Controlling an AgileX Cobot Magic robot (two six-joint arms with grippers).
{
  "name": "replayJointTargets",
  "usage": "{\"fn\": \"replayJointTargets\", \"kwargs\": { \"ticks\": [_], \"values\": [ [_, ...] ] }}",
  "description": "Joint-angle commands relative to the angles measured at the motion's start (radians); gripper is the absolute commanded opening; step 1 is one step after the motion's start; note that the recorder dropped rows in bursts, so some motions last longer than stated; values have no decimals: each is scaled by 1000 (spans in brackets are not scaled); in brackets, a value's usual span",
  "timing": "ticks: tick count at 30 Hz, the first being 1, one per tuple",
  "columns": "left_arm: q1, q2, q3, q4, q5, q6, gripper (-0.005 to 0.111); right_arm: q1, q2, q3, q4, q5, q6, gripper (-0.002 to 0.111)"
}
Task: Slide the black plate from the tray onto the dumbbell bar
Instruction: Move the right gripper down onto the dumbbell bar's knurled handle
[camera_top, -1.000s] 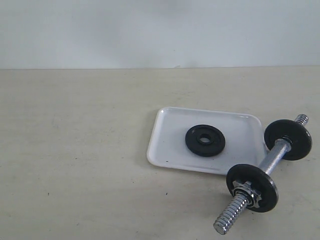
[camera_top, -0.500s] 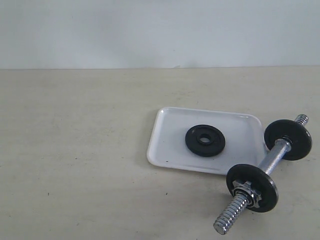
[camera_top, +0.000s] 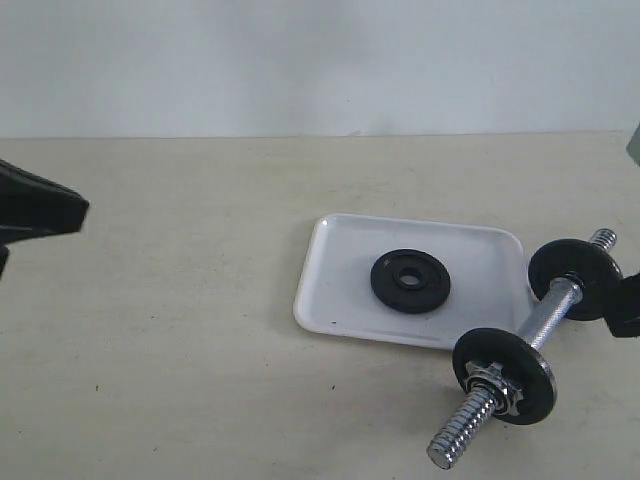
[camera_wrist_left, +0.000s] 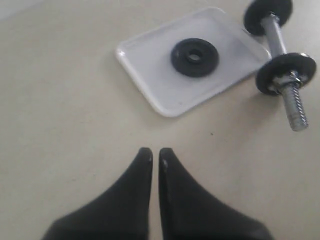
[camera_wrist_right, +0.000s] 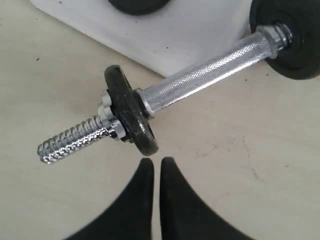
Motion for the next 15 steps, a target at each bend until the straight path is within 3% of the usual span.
{"fn": "replayJointTargets", "kwargs": {
  "ticks": [1, 6, 9, 12, 15],
  "values": [
    [-9, 98, -8, -131, 40, 171, 4, 3, 60, -8, -7, -26, 45, 0],
    [-10, 182, -8, -204, 6, 289, 4, 3, 70, -8, -7, -67, 26, 5],
    [-10, 225, -8, -292, 6, 440, 4, 3, 70, -8, -7, -135, 43, 13],
    [-11, 265, -8, -365, 6, 559, 4, 3, 70, -8, -7, -202, 127, 27],
    [-11, 294, -8, -400, 6, 620, 4, 3, 70, -8, -7, -263, 238, 51]
  ]
}}
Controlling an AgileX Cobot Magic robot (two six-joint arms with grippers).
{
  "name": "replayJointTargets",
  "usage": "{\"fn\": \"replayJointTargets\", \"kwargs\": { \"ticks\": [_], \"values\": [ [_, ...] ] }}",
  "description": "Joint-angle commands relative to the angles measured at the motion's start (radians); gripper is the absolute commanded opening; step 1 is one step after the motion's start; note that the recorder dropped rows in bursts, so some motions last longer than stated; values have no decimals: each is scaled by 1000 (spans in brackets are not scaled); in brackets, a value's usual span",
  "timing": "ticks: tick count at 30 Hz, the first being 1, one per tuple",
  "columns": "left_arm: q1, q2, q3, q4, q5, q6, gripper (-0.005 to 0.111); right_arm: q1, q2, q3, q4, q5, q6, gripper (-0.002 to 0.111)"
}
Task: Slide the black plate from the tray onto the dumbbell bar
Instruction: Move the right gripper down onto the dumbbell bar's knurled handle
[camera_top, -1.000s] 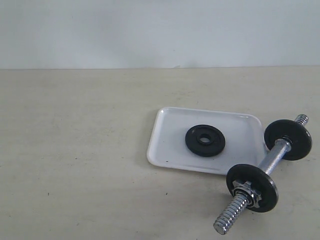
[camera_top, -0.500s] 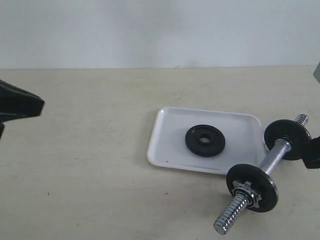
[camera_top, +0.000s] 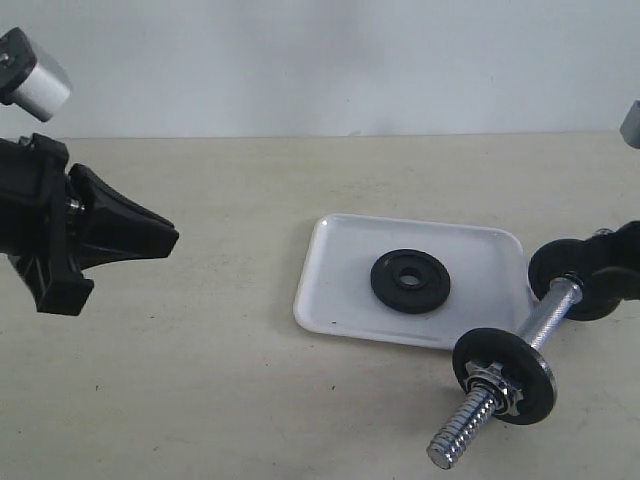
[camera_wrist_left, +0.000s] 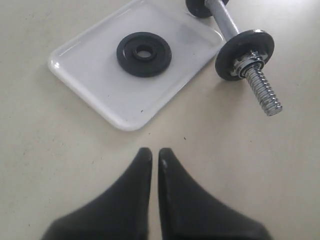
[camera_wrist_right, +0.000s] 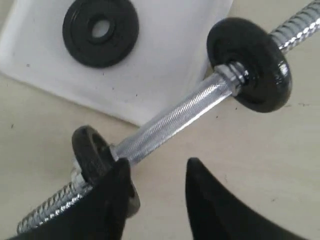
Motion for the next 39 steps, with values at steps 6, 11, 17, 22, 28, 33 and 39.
{"fn": "replayJointTargets", "kwargs": {
  "ticks": [6, 11, 17, 22, 28, 33, 39],
  "values": [
    [-7, 50, -30, -170, -10, 172, 4, 3, 71, -8, 3, -115, 450, 73],
    [-7, 50, -39, -189, 20, 172, 4, 3, 185, -6, 50, -111, 580, 73],
    [-7, 50, -39, -193, 38, 174, 4, 3, 256, -6, 55, -146, 607, 73],
    [-7, 50, -39, -193, 38, 174, 4, 3, 302, -6, 55, -204, 609, 73],
    [-7, 50, -39, -193, 38, 174, 4, 3, 363, -6, 65, -276, 607, 73],
    [-7, 50, -39, -215, 13, 174, 4, 3, 413, -6, 92, -291, 607, 73],
    [-7, 50, -39, -215, 11, 177, 4, 3, 472, -6, 201, -319, 517, 73]
  ]
}}
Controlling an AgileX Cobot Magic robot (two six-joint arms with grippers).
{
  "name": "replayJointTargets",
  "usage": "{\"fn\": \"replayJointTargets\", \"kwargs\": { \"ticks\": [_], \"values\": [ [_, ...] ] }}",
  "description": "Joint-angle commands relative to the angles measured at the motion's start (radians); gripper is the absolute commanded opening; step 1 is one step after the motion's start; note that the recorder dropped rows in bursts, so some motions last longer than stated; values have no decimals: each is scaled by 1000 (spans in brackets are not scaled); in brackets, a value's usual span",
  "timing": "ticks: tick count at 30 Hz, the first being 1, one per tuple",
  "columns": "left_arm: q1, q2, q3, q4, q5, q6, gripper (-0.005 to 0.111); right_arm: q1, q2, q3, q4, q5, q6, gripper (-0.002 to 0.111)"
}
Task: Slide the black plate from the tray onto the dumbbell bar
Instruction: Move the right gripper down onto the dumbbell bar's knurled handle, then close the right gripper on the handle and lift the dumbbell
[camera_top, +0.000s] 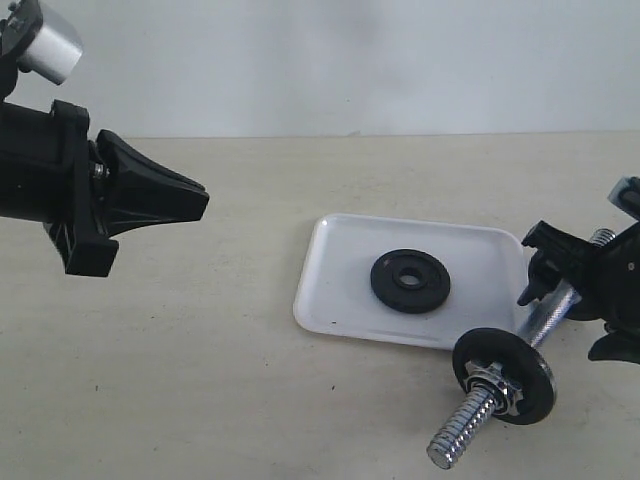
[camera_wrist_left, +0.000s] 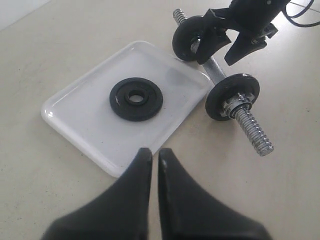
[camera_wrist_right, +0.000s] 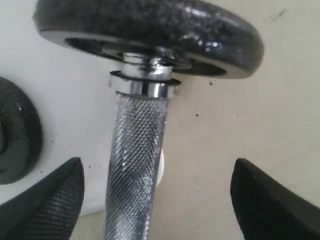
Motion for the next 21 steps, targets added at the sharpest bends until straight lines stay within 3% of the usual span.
{"fn": "replayJointTargets", "kwargs": {
  "ticks": [1, 5, 13, 18, 21],
  "values": [
    [-5, -1, -7, -16, -10, 7, 4, 3, 28, -4, 104, -32, -103, 73],
    [-5, -1, -18, -16, -14, 7, 4, 3, 32, -4, 201, -55, -160, 73],
    [-5, -1, -25, -16, -14, 7, 4, 3, 32, -4, 208, -61, -171, 72],
    [-5, -1, -25, -16, -14, 7, 4, 22, 32, -4, 208, -52, -201, 57],
    [-5, -1, -25, -16, -16, 7, 4, 58, 32, -4, 208, -79, -202, 55]
  ]
}}
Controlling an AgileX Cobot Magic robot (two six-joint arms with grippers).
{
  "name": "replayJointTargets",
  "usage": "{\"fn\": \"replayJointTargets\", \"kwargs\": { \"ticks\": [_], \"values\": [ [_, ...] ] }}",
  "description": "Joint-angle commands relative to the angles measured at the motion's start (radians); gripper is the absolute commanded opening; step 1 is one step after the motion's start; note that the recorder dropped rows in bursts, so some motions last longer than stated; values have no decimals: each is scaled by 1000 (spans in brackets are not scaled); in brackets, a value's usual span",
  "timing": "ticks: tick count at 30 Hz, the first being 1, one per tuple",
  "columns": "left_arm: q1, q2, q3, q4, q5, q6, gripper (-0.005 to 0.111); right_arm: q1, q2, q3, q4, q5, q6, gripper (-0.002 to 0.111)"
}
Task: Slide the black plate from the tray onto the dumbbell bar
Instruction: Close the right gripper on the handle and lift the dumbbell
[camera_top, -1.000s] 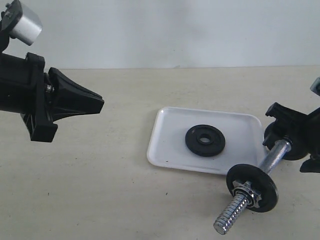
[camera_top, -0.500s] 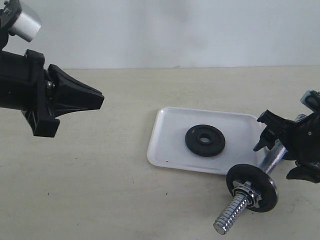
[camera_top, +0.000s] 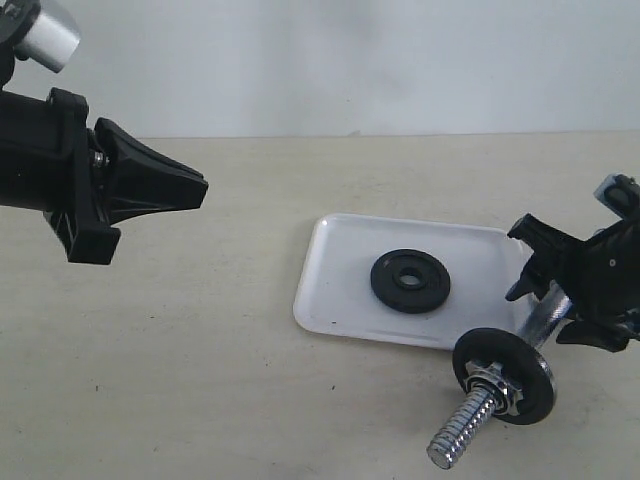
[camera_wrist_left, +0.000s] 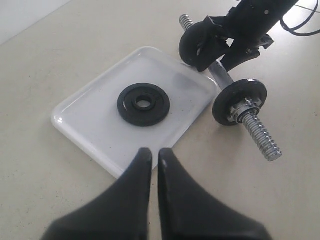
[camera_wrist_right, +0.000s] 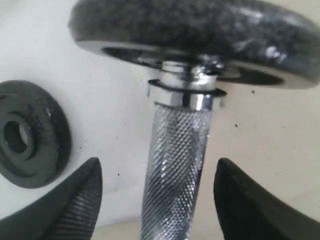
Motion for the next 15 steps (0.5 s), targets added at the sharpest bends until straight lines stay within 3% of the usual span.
{"fn": "replayJointTargets", "kwargs": {
  "ticks": [1, 15],
  "values": [
    [-5, -1, -7, -16, 2, 3, 4, 45, 1, -4, 2, -31, -20, 55],
    [-5, -1, -7, -16, 8, 3, 4, 89, 1, -4, -3, -50, -15, 55]
  ]
}}
